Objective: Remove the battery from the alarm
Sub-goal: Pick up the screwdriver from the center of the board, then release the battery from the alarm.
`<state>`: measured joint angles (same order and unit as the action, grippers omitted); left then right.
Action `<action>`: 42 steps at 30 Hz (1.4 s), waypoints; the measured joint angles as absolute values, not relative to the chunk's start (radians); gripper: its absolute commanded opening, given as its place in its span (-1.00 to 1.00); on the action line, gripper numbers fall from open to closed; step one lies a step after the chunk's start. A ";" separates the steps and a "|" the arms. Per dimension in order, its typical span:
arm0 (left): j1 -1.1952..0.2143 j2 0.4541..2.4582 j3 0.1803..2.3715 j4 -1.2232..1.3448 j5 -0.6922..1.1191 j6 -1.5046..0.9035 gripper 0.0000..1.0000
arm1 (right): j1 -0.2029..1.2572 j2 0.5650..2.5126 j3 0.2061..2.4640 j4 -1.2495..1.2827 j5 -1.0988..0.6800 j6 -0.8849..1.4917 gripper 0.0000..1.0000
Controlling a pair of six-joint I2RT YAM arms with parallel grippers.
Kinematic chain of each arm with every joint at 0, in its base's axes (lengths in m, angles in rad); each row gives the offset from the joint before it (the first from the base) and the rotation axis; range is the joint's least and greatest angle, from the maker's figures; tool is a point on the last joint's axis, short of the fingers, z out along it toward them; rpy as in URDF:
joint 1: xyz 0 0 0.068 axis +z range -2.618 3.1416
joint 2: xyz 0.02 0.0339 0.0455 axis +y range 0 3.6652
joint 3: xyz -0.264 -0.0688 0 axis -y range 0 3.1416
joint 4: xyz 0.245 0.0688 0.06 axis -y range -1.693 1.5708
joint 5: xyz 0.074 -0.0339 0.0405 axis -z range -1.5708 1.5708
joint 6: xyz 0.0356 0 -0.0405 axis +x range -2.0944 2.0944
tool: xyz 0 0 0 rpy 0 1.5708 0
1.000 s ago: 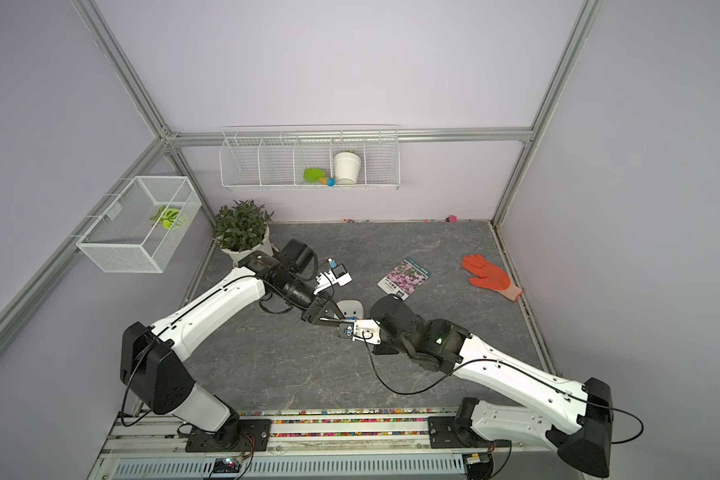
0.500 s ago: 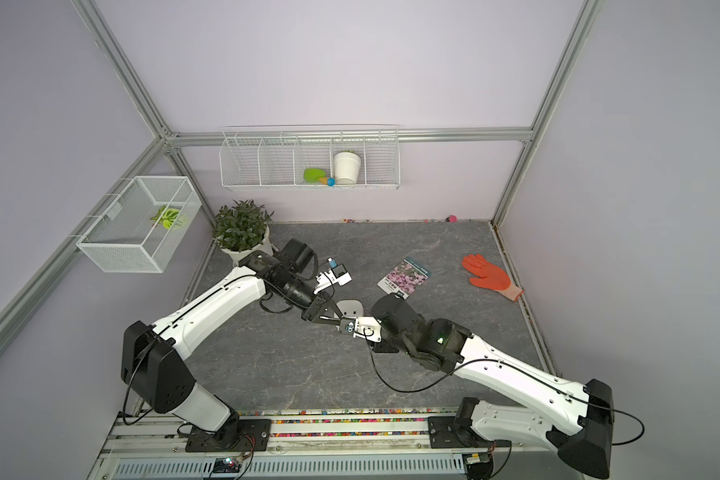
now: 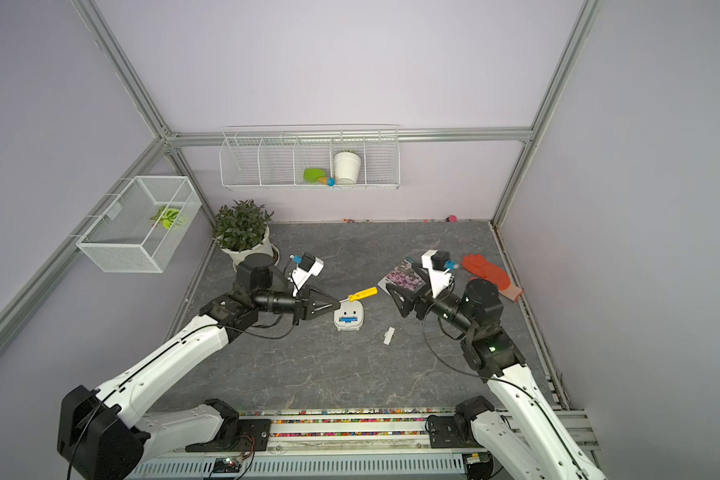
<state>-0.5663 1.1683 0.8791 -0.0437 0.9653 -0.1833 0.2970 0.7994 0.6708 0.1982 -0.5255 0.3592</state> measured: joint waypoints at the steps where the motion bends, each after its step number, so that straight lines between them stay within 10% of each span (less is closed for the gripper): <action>1: -0.566 1.156 0.845 0.045 0.944 -0.225 -1.00 | 0.281 0.833 0.629 0.321 -0.543 0.481 0.96; 7: -0.576 1.173 0.777 0.403 0.876 -0.418 -1.00 | 0.299 1.113 0.495 0.970 -0.558 1.041 0.83; 14: -0.636 1.236 0.801 0.554 0.861 -0.519 -1.00 | 0.484 1.206 0.537 1.266 -0.570 1.133 0.79; 42: -0.660 1.268 0.803 0.638 0.880 -0.598 -1.00 | 0.569 1.309 0.651 1.281 -0.610 1.040 -0.74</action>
